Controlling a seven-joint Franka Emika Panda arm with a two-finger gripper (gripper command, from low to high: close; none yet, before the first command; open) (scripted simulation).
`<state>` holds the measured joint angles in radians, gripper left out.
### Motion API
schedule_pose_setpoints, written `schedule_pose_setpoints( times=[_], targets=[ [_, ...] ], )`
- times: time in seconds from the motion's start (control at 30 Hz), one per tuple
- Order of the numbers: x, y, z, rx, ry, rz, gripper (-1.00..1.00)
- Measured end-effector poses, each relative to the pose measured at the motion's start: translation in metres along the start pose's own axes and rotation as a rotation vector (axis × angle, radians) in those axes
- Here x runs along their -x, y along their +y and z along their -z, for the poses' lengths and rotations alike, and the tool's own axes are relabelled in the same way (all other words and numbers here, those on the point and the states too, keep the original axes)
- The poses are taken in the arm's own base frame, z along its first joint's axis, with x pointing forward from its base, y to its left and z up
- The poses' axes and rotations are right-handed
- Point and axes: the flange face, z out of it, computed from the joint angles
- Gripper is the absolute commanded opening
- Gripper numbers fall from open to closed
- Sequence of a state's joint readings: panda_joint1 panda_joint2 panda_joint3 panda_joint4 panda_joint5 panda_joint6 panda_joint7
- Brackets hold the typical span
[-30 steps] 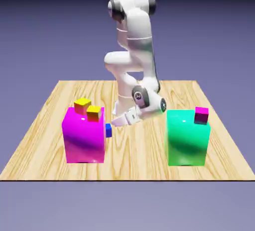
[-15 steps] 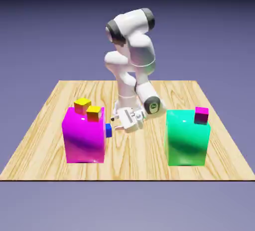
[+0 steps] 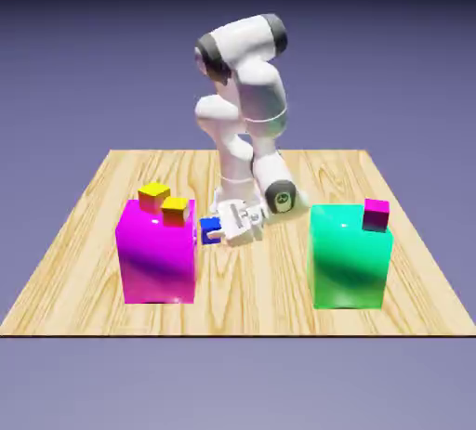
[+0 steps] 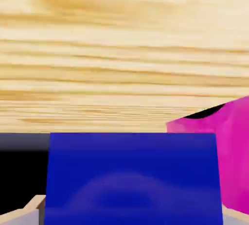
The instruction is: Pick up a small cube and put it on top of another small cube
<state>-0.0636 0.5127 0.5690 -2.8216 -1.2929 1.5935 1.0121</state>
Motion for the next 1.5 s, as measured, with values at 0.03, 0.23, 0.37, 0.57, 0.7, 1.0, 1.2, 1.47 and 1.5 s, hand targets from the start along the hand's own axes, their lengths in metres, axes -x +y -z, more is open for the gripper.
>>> schedule_pose_setpoints(
  times=[0.03,0.23,0.37,0.57,0.7,1.0,1.2,1.47,1.5],
  targets=[
    [-0.006,0.001,0.013,-0.018,0.007,-0.012,-1.0],
    [-0.029,0.0,0.107,-0.15,0.072,-0.074,-1.0],
    [-0.032,-0.009,0.179,-0.257,0.134,-0.097,-1.0],
    [-0.015,0.04,0.304,-0.413,0.237,-0.219,-1.0],
    [0.033,0.086,0.394,-0.544,0.341,-0.278,-1.0],
    [0.02,0.256,0.249,-0.413,0.332,-0.392,-1.0],
    [0.056,0.321,0.096,-0.296,0.211,-0.375,-1.0],
    [0.122,0.316,-0.041,-0.168,0.073,-0.213,-1.0],
    [0.13,0.311,-0.054,-0.156,0.058,-0.186,-1.0]
  ],
)
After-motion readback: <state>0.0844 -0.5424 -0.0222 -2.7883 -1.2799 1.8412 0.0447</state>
